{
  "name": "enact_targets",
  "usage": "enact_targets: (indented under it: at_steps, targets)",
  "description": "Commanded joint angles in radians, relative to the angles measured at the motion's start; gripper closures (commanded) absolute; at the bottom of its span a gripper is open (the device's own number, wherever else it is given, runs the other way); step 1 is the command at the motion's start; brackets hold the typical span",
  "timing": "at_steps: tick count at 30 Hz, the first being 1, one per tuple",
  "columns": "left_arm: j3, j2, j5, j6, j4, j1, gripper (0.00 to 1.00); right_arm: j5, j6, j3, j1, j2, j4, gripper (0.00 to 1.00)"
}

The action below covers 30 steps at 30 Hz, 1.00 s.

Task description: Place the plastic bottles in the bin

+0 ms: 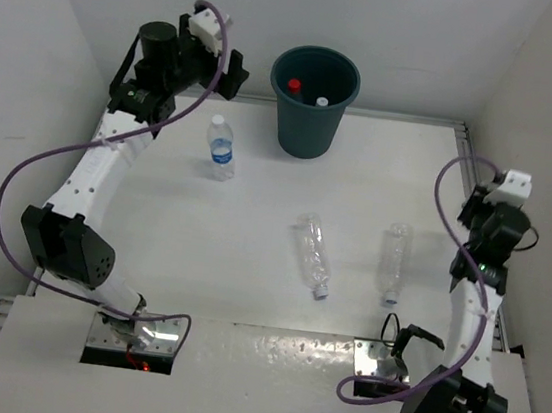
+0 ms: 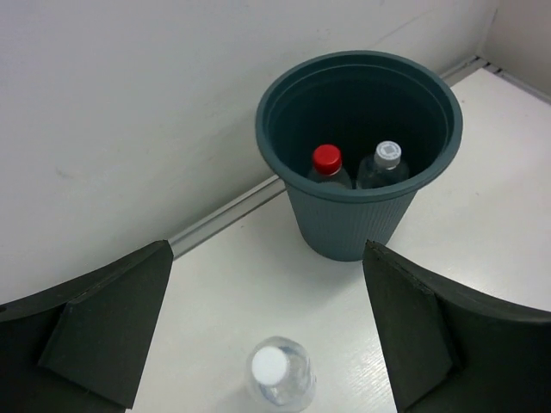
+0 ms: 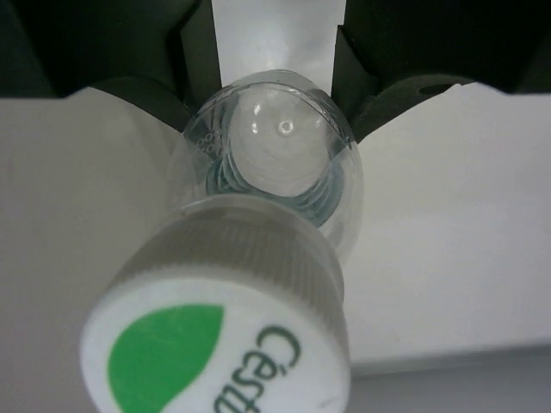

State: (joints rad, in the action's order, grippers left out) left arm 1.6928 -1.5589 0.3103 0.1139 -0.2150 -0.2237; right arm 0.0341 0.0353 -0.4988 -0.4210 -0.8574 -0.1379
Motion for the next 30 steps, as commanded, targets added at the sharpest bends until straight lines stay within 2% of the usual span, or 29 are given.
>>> enact_targets:
  at_steps: [1,5,6,7,8,9,10,12,13,17,20,24,27,29,30]
  targets:
    - [0.015,0.059,0.098,-0.129,-0.001,0.088,0.00,-0.166,-0.158,-0.255,0.037,-0.071,-0.032,0.75]
    - [-0.079,0.117,0.170,-0.187,0.028,0.174,0.00,-0.305,-0.282,-0.568,0.147,-0.253,-0.025,0.75]
    - [-0.103,0.143,0.179,-0.188,0.037,0.190,0.00,-0.310,-0.294,-0.617,0.172,-0.287,-0.025,0.75]
    - [-0.152,0.155,0.188,-0.200,0.049,0.217,0.00,-0.313,-0.319,-0.723,0.200,-0.395,-0.017,0.75]
    - [-0.175,0.167,0.197,-0.209,0.049,0.231,0.00,-0.313,-0.327,-0.835,0.279,-0.437,-0.006,0.75]
    - [-0.200,0.189,0.222,-0.209,0.058,0.245,0.00,-0.313,-0.334,-0.887,0.300,-0.559,0.007,0.75]
    - [-0.250,0.201,0.234,-0.209,0.058,0.270,0.00,-0.312,-0.344,-1.049,0.367,-0.604,0.012,0.75]
    - [-0.304,0.232,0.268,-0.209,0.068,0.294,0.00,-0.312,-0.351,-1.145,0.404,-0.685,0.018,0.75]
    - [-0.364,0.267,0.279,-0.209,0.084,0.316,0.00,-0.307,-0.348,-1.238,0.450,-0.804,0.017,0.75]
    - [-0.505,0.362,0.312,-0.174,0.108,0.362,0.00,-0.283,-0.305,-1.520,0.548,-1.046,0.007,0.77]
    - [-0.574,0.405,0.326,-0.134,0.095,0.385,0.00,-0.243,-0.284,-1.645,0.590,-1.188,0.012,0.79]
    - [-0.640,0.464,0.337,-0.109,0.071,0.394,0.00,-0.221,-0.256,-1.678,0.617,-1.305,-0.052,0.79]
    - [-0.683,0.494,0.364,-0.063,0.043,0.403,0.00,-0.209,-0.236,-1.684,0.640,-1.397,-0.083,0.71]
    - [-0.708,0.494,0.374,-0.037,0.043,0.394,0.00,-0.195,-0.227,-1.689,0.648,-1.408,-0.081,0.55]
    - [-0.708,0.494,0.354,-0.017,0.043,0.385,0.00,-0.189,-0.224,-1.680,0.659,-1.405,-0.084,0.37]
